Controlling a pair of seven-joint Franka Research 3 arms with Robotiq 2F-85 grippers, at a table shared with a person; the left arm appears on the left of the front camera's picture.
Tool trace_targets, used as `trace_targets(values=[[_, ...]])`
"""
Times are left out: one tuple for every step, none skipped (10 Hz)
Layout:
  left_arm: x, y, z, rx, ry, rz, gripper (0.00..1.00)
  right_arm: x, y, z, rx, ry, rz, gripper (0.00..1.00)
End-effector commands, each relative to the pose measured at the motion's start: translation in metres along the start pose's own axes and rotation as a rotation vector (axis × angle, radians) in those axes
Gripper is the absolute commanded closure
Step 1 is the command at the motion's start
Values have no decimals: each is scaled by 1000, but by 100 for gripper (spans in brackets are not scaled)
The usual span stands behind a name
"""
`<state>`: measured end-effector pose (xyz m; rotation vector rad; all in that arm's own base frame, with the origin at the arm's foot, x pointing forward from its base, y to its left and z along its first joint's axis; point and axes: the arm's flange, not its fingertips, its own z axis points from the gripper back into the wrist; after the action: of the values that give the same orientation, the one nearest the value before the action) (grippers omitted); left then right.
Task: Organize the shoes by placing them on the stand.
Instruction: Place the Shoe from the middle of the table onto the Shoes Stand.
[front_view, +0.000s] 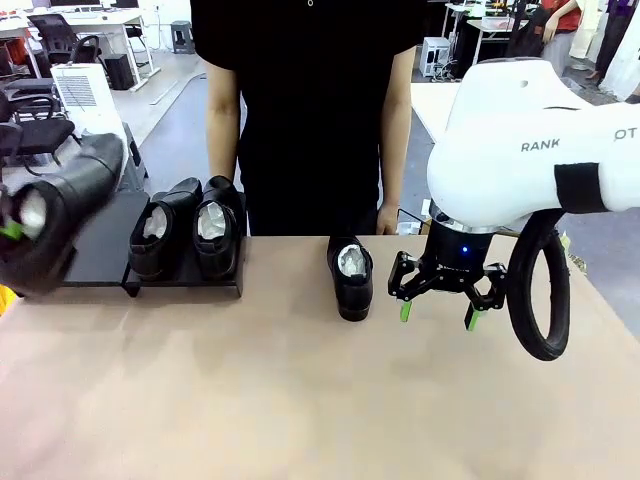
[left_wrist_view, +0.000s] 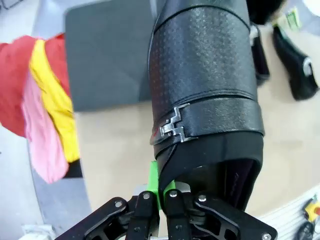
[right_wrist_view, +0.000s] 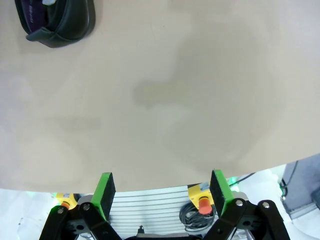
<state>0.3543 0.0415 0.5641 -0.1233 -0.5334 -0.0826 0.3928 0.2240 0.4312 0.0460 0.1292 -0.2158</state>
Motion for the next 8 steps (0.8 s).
trace_targets(values=[[29, 33, -14, 41, -24, -41, 100, 4, 0, 2, -13, -7, 14, 0], [42, 54, -28, 72, -24, -37, 100, 4, 0, 2, -13, -7, 14, 0], [52, 71, -47, 75, -13, -18, 100, 4, 0, 2, -13, -7, 14, 0], [58, 81, -66, 67, -2, 2, 100, 4, 0, 2, -13, -7, 14, 0], [57, 76, -76, 78, 23, 106, 100, 4, 0, 2, -13, -7, 14, 0], [41, 74, -56, 78, 4, 3, 100, 4, 0, 2, -13, -7, 14, 0], [41, 74, -56, 78, 4, 3, 100, 4, 0, 2, -13, -7, 14, 0], [46, 81, -84, 86, 41, 36, 100, 4, 0, 2, -13, -7, 14, 0]])
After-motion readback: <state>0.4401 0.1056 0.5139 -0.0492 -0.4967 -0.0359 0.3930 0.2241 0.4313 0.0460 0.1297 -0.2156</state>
